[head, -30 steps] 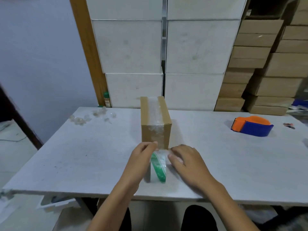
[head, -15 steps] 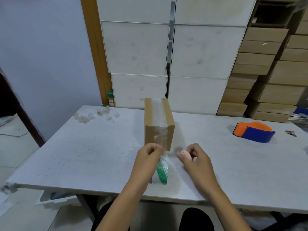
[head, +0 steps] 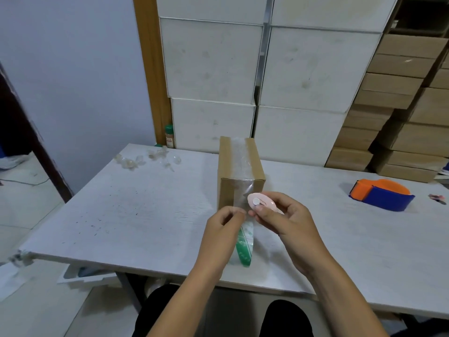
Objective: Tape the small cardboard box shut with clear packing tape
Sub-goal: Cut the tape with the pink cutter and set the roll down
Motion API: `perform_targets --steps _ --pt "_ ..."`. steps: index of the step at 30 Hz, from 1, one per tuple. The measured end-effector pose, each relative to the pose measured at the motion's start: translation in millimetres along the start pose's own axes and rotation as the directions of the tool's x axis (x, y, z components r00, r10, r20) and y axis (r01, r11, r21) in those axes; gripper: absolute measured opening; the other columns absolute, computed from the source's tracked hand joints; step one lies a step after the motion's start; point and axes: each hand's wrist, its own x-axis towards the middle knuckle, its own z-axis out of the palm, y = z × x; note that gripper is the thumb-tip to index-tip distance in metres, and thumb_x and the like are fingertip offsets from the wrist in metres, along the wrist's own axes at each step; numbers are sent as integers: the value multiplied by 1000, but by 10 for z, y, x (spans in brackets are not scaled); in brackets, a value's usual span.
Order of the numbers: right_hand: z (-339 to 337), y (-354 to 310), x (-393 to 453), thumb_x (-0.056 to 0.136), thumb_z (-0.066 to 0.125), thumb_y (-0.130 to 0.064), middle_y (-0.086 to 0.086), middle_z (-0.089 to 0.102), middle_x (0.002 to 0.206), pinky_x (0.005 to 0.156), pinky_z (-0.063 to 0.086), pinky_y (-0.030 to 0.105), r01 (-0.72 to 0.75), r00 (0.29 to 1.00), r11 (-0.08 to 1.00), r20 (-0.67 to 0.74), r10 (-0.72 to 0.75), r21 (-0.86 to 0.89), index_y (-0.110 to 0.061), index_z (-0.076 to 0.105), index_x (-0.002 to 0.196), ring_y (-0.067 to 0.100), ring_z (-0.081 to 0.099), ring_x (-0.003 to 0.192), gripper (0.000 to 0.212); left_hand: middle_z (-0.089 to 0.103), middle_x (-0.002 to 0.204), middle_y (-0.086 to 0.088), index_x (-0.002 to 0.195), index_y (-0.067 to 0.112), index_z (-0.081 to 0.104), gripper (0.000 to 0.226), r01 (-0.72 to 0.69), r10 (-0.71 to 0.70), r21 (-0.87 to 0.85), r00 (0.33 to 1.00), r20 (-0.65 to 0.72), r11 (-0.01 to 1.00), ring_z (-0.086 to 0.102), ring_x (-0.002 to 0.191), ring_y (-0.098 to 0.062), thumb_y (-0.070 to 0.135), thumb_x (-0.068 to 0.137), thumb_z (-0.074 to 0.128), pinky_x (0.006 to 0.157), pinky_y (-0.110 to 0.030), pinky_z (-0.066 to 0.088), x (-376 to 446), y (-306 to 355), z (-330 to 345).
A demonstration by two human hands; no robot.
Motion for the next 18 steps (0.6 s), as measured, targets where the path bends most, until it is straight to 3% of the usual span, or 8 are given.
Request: perform_targets --steps 3,6,10,13,15,18 --pt "8 4 -5 99 73 -15 5 81 111 93 63 34 -18 999 1000 49 19 -21 -22 80 113 25 80 105 17 77 93 5 97 23 79 16 -13 12 -23 1000 -27 1000 70 90 -9 26 102 65 75 -21 49 8 -20 -5" --pt "29 -20 2 104 66 -16 5 80 103 76 63 28 -51 995 997 79 55 -60 -16 72 117 21 80 87 14 78 95 3 97 24 79 16 -28 24 -62 998 -63 998 70 92 -11 25 103 64 77 -23 50 -2 -38 -8" --pt "54 -65 54 105 51 -9 5 76 91 57 47 28 -74 991 992 104 84 -104 -10 58 111 18 59 62 9 77 102 5 105 22 79 18 -9 2 -122 999 -54 992 68 96 -5 23 105 61 77 -18 47 -15 -52 24" --pt "55 -116 89 102 48 -10 4 67 84 54 41 25 -39 995 981 88 56 -188 -14 56 107 17 49 59 10 76 104 10 106 25 78 18 13 -25 -157 997 -71 988 67 99 -2 23 105 60 78 -18 47 -6 -67 55" --pt "51 -138 97 105 51 -19 7 70 89 56 44 22 12 994 961 108 19 -278 -20 56 105 17 51 61 6 75 102 12 104 27 78 17 17 -33 -176 996 -89 984 67 99 -4 24 104 61 79 -19 48 -2 -65 62" --pt "33 -120 116 109 53 -37 -1 73 94 66 48 25 133 982 887 181 -57 -441 -32 59 105 9 59 66 9 75 101 13 106 29 77 15 27 -47 -206 995 -94 978 67 98 -3 27 103 62 77 -22 48 9 -50 57"
